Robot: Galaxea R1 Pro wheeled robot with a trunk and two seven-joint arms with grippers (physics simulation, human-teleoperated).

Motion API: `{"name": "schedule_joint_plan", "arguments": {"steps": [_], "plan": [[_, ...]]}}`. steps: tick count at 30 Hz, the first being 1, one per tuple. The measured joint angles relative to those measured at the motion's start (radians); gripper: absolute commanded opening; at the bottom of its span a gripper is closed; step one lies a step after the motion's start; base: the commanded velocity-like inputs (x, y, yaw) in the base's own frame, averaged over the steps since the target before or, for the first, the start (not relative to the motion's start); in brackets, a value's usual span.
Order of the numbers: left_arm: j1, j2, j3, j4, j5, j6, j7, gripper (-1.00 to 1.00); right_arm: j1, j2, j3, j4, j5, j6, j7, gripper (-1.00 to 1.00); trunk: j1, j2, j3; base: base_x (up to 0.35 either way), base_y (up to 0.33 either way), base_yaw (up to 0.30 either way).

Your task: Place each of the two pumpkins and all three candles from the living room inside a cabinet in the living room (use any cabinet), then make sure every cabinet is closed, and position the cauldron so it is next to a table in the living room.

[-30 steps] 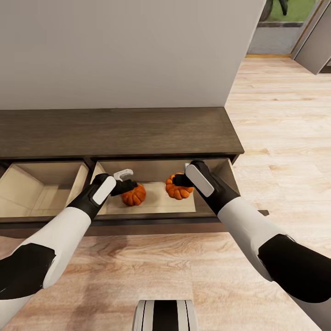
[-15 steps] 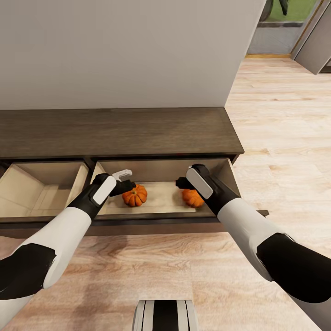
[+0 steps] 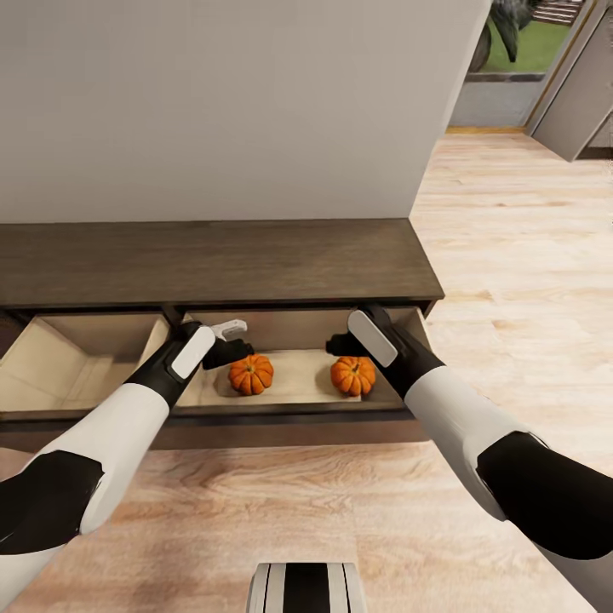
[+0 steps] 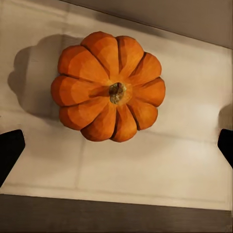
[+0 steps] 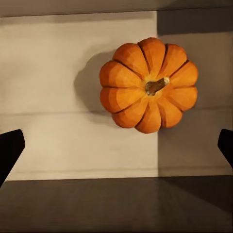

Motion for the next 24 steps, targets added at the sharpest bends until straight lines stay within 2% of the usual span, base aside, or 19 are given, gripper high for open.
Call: {"name": "schedule_joint_plan", "arguments": {"steps": [3, 9, 20, 24], "plan": [[0.0, 0.001, 0.004, 0.001, -0.001, 0.026, 0.001, 1.0, 0.0, -0.001, 0.0, 0.0, -0.014, 0.009, -0.001, 1.0, -0.001, 0.001, 0.012, 0.0, 0.0, 0.0], [0.0, 0.001, 0.005, 0.002, 0.001, 0.035, 0.003, 1.0, 0.0, -0.001, 0.0, -0.001, -0.06, 0.012, -0.001, 1.0, -0.004, 0.002, 0.035, -0.093, 0.0, 0.0], [0.0, 0.002, 0.006, 0.001, 0.008, 0.036, 0.003, 1.0, 0.0, -0.002, 0.0, -0.001, -0.067, 0.012, 0.0, 1.0, -0.009, 0.005, 0.077, -0.025, 0.0, 0.0], [0.0, 0.001, 0.006, 0.001, 0.008, 0.036, 0.003, 1.0, 0.0, -0.001, 0.0, -0.002, -0.067, 0.012, 0.0, 1.0, -0.01, 0.006, 0.093, -0.166, 0.0, 0.0]]}}
